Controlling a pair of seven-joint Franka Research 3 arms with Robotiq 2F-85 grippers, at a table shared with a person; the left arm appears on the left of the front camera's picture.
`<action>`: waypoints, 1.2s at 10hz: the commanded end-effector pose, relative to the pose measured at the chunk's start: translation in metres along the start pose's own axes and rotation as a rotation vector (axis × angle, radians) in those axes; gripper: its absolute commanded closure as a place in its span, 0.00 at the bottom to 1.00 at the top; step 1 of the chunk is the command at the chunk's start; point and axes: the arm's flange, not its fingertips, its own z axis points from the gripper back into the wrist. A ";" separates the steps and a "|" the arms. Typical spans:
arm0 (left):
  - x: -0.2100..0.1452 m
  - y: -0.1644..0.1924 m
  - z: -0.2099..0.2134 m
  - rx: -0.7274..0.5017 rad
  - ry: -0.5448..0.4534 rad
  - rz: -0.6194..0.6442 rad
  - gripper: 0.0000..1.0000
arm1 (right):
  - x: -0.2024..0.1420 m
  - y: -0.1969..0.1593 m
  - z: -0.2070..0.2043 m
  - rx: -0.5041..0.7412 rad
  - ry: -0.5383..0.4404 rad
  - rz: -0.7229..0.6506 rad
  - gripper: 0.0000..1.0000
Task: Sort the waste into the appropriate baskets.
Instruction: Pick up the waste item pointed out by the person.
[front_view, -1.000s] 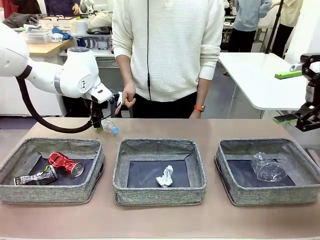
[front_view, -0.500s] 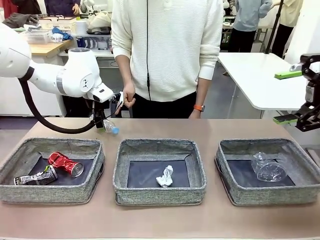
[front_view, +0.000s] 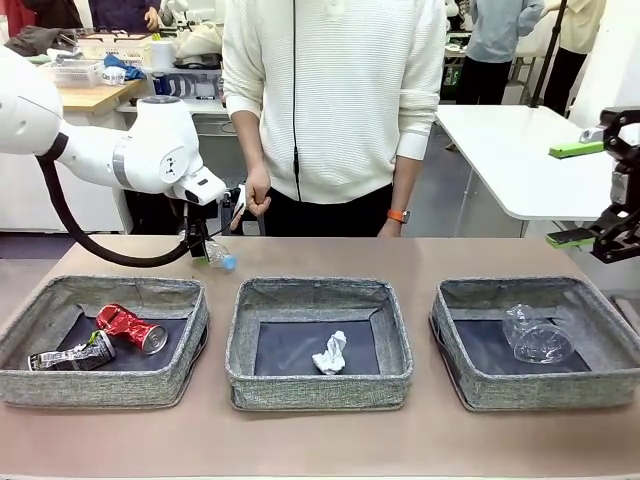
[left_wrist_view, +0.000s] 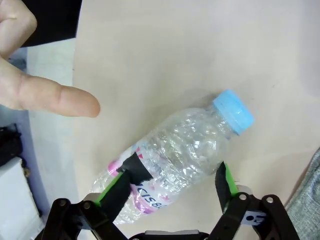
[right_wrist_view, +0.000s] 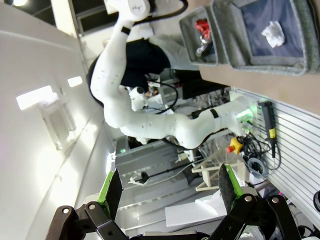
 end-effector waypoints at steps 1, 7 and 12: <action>-0.003 -0.002 -0.016 -0.070 0.017 -0.005 0.70 | -0.002 0.005 0.000 0.015 0.004 -0.004 0.00; -0.007 0.000 -0.016 -0.066 0.008 0.005 1.00 | -0.002 0.005 0.000 0.015 0.004 -0.004 0.00; -0.011 0.000 -0.001 -0.092 0.021 0.043 1.00 | -0.002 0.005 0.000 0.015 0.004 -0.004 0.00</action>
